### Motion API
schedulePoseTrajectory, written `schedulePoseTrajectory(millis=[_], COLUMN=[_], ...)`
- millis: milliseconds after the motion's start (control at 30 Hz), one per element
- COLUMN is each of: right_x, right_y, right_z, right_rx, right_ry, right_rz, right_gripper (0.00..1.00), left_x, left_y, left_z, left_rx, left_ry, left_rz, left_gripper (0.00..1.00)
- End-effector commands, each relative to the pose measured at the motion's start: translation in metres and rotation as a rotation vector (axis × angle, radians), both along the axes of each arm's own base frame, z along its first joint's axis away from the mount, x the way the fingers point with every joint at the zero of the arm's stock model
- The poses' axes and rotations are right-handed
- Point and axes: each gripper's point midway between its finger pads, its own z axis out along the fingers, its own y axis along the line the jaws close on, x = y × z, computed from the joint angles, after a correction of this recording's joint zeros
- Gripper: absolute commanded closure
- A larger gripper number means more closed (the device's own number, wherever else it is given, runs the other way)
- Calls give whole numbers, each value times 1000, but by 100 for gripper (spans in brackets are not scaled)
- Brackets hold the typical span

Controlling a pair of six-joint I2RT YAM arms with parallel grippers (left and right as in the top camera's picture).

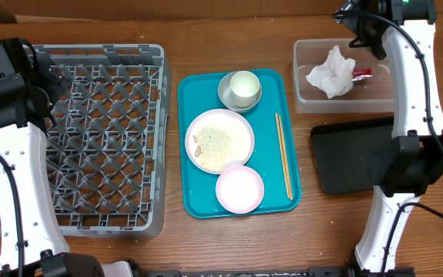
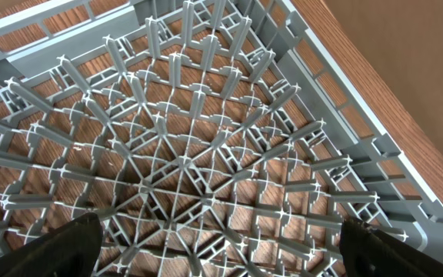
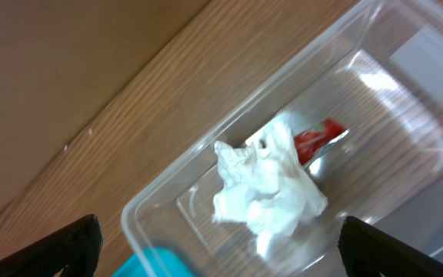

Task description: Sort waste into correct bins and load items into the dishwasher

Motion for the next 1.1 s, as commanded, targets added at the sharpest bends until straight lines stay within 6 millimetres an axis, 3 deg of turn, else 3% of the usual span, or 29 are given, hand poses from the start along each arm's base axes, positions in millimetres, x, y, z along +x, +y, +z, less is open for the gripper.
schedulePoseTrajectory(millis=[0,133,300,633,800,967,1067], right_x=[-2,-3,-9,-35,-53,-65,-66], right_y=[26,68,150,256,292,314,318], right_z=[-13,-3,14,9,-7,-35,-37], right_rx=[90,161,226,52,-25,-106,-105], right_ry=[35,8,-68,-81,-48,2,3], right_rz=[79,283,628,774,823,851,852], right_gripper=[0,0,0,0,0,0,0], left_x=[-3,-3,-3,-3,-3,-3,-3], left_y=[2,2,2,2,2,2,2], left_z=[-3,-3,-3,-3,-3,-3,-3], left_rx=[6,6,5,6,5,5,5], left_ry=[10,10,11,10,10,11,10], left_rz=[18,18,18,18,18,18,17], left_gripper=[0,0,0,0,0,0,0])
